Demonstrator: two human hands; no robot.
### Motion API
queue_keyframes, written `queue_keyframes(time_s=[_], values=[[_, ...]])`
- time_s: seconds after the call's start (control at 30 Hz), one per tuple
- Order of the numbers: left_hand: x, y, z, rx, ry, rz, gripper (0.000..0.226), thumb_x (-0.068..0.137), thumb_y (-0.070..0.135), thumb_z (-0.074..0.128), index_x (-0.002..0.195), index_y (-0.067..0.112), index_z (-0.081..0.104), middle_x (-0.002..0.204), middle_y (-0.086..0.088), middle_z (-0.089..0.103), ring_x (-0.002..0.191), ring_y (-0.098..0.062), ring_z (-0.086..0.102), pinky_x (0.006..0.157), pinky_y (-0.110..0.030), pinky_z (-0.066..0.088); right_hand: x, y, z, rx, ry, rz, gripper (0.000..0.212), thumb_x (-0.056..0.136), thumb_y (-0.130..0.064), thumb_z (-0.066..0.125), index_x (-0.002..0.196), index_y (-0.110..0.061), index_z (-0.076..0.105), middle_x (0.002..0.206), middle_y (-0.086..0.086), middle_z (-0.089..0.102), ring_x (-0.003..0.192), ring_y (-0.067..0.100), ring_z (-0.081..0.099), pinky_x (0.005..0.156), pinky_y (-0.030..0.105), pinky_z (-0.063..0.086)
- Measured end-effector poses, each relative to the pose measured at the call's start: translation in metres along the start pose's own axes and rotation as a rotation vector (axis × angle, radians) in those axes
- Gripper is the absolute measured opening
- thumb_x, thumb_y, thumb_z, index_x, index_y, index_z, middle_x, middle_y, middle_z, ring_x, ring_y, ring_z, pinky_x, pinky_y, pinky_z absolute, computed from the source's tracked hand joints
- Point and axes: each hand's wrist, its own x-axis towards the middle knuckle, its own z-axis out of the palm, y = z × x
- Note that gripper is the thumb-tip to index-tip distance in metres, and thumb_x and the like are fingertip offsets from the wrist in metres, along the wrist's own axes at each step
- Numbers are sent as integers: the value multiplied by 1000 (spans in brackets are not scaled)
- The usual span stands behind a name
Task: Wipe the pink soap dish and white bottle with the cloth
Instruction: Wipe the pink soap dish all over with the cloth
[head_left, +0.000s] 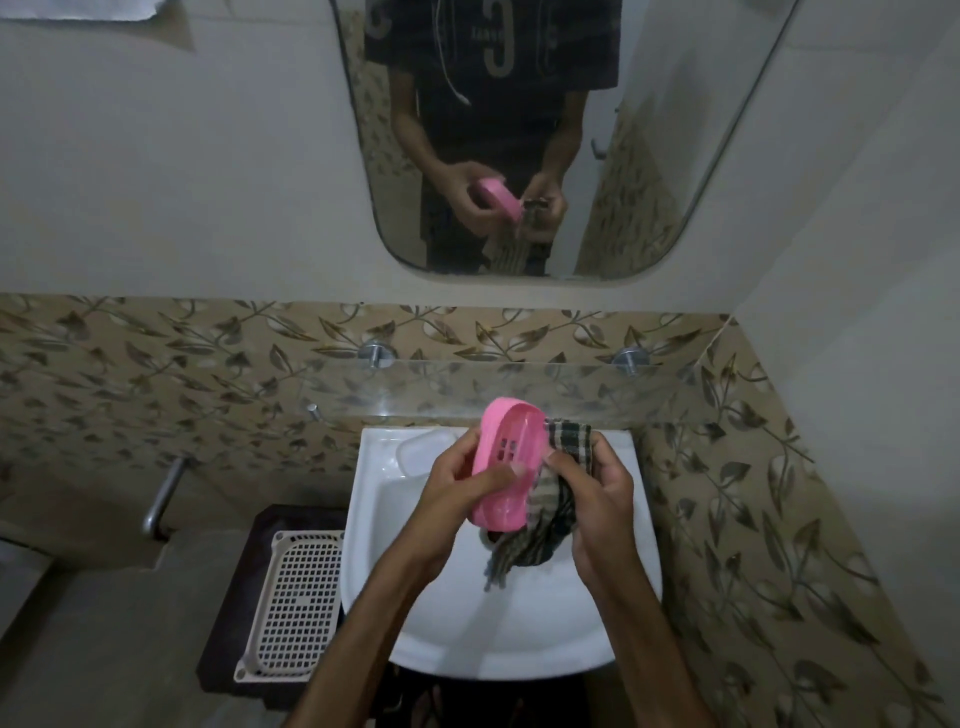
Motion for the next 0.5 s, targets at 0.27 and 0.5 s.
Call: queue_keyframes(time_s=[0.27, 0.5], values=[[-5, -8, 1, -495, -4, -153, 34, 67, 18, 75, 99, 15, 84, 93, -12, 75, 82, -23, 73, 71, -36, 60, -10, 5, 12, -187, -1, -215, 22, 94, -1, 73, 106, -19, 73, 99, 2, 79, 92, 16, 77, 77, 24, 61], [-1, 4, -11, -566, 39, -173, 43, 78, 7, 61, 118, -3, 73, 123, -29, 72, 114, -41, 71, 97, -57, 59, -14, -6, 0, -247, 84, -298, 21, 93, 0, 74, 98, -20, 73, 88, -2, 80, 79, 12, 77, 68, 26, 62]])
